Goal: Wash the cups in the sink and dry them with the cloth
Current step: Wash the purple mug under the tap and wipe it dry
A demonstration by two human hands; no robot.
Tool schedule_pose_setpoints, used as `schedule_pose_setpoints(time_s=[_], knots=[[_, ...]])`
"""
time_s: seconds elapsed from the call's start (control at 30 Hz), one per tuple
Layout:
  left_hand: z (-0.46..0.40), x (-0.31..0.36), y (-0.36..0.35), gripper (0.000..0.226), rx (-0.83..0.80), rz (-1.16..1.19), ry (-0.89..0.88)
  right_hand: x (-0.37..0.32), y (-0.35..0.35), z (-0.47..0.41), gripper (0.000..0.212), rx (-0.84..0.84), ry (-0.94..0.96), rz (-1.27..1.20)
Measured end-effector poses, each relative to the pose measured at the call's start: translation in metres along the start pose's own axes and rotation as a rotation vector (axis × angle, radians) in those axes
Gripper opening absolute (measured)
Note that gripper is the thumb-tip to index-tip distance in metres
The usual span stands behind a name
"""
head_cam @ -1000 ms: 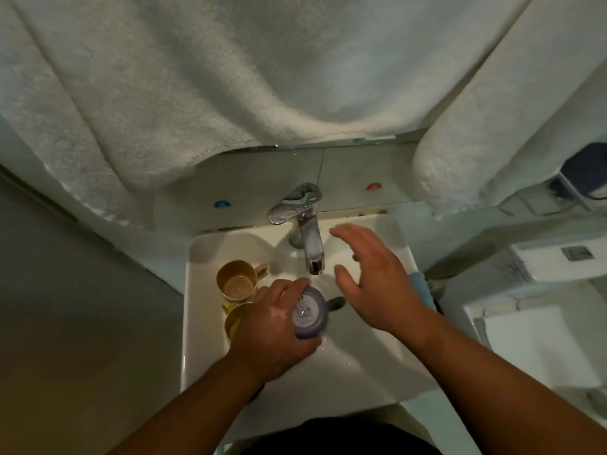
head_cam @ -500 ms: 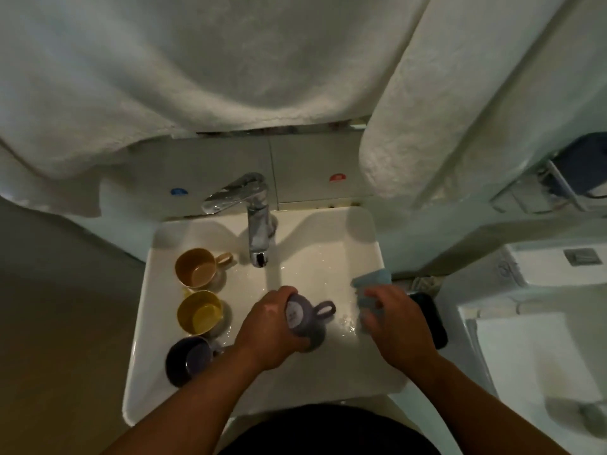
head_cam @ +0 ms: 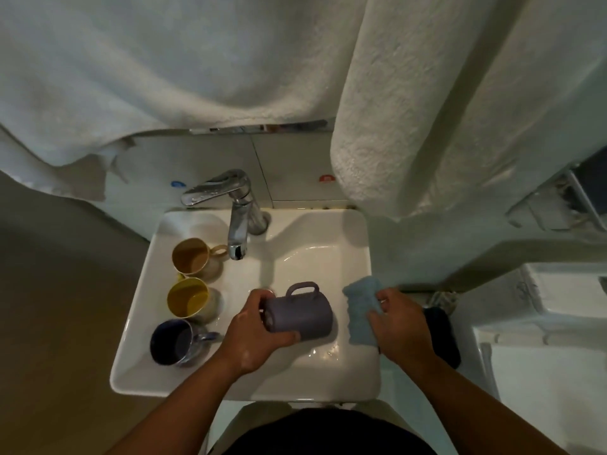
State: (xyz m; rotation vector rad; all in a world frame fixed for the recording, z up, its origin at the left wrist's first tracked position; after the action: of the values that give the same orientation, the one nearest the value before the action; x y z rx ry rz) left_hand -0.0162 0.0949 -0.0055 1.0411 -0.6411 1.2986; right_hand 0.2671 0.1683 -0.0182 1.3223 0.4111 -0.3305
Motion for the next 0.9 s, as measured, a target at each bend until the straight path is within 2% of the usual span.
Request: schedule_pose_setpoints(time_s=[0.03, 0.13, 0.27, 0.43, 0.53, 0.6, 0.7, 0.8, 0.9], knots=[[0.002, 0.001, 0.0, 0.075, -0.009, 0.015, 0.009, -0.003, 0.009, 0.0, 0.003, 0.024, 0.026, -0.031], [0.007, 0.004, 0.0, 0.081, -0.056, 0.081, 0.041, -0.007, 0.018, 0.001, 0.007, -0.144, -0.005, -0.153], [0.013, 0.019, -0.007, 0.082, -0.172, 0.143, 0.053, -0.032, 0.041, 0.002, 0.009, -0.22, 0.019, -0.313], [0.012, 0.042, -0.006, 0.081, -0.205, 0.199, 0.03, -0.089, 0.055, 0.013, 0.013, -0.291, 0.223, -0.466], [0.011, 0.056, -0.004, 0.077, -0.208, 0.271, 0.015, -0.107, 0.046, 0.021, 0.021, -0.442, 0.268, -0.656], [0.01, 0.063, -0.001, 0.074, -0.206, 0.308, 0.009, -0.115, 0.043, 0.028, 0.034, -0.52, 0.368, -0.615], [0.009, 0.073, 0.001, 0.071, -0.226, 0.299, -0.007, -0.114, 0.04, 0.031, 0.06, -0.54, 0.456, -0.434], [0.009, 0.073, 0.0, 0.07, -0.248, 0.297, 0.004, -0.116, 0.038, 0.031, 0.06, -0.548, 0.483, -0.3], [0.01, 0.073, -0.003, 0.08, -0.249, 0.287, -0.022, -0.122, 0.037, 0.027, 0.047, -0.581, 0.473, -0.348]])
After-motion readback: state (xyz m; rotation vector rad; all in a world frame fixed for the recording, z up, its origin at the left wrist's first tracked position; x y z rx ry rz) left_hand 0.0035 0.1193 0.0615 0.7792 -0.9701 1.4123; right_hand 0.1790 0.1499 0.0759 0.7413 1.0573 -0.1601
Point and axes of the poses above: each hand's wrist, its own z-axis away from the middle knuckle, its own y-axis out of the back of the hand, x = y × z, the point moved 9 cm from there along -z, towards the middle knuckle, and after that the axes turned 15 degrees about z, right-handed, at the moved point
